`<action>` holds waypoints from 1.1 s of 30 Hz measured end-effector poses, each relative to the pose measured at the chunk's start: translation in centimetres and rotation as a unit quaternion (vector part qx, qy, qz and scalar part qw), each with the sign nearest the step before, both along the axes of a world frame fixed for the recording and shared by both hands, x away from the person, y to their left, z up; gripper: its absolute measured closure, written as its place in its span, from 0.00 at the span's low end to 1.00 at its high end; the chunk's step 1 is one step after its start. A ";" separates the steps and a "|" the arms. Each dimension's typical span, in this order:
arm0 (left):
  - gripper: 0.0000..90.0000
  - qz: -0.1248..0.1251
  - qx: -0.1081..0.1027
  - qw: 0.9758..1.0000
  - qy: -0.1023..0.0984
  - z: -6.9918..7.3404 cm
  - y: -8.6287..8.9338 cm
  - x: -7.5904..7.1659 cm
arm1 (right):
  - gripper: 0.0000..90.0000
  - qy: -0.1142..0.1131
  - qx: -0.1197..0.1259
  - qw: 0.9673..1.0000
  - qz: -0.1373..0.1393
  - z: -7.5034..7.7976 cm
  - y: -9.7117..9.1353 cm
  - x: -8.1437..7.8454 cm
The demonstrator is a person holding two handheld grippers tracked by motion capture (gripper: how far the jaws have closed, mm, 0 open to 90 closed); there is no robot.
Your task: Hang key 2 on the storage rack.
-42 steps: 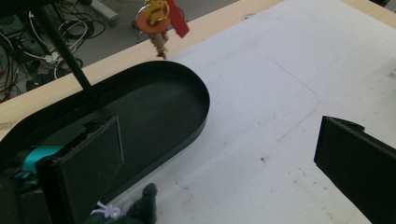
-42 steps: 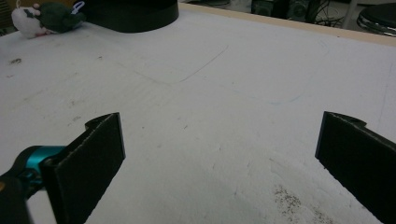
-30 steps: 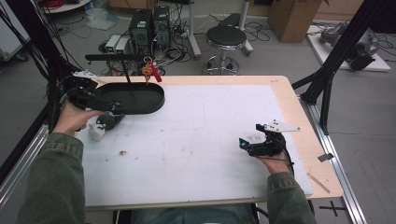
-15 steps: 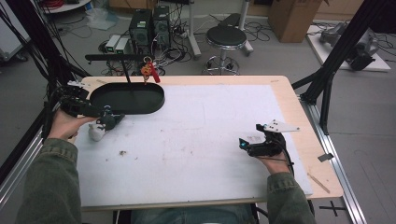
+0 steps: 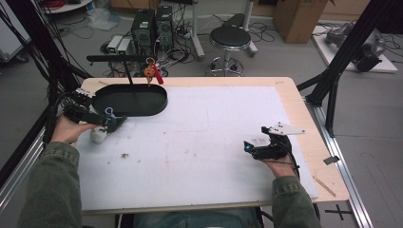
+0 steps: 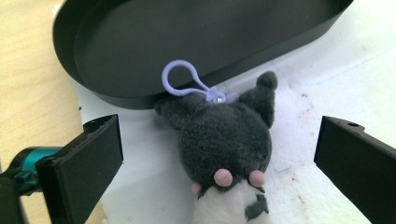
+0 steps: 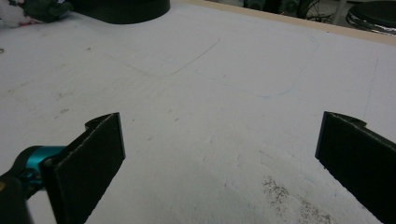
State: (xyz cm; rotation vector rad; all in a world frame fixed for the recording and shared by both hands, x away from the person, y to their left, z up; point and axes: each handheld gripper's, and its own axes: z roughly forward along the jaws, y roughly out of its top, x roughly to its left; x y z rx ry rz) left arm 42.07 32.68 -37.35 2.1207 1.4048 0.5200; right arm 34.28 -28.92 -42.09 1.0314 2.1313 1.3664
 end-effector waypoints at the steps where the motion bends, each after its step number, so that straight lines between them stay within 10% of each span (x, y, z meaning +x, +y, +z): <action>1: 0.02 -0.001 0.002 1.000 0.003 -0.2 0.0 0.1 | 0.00 0.000 -0.001 1.000 0.000 0.0 0.0 0.0; 33: 0.13 0.020 0.001 0.997 0.069 -4.8 1.3 -0.8 | 0.00 0.008 -0.007 1.000 -0.001 -0.1 0.1 -0.1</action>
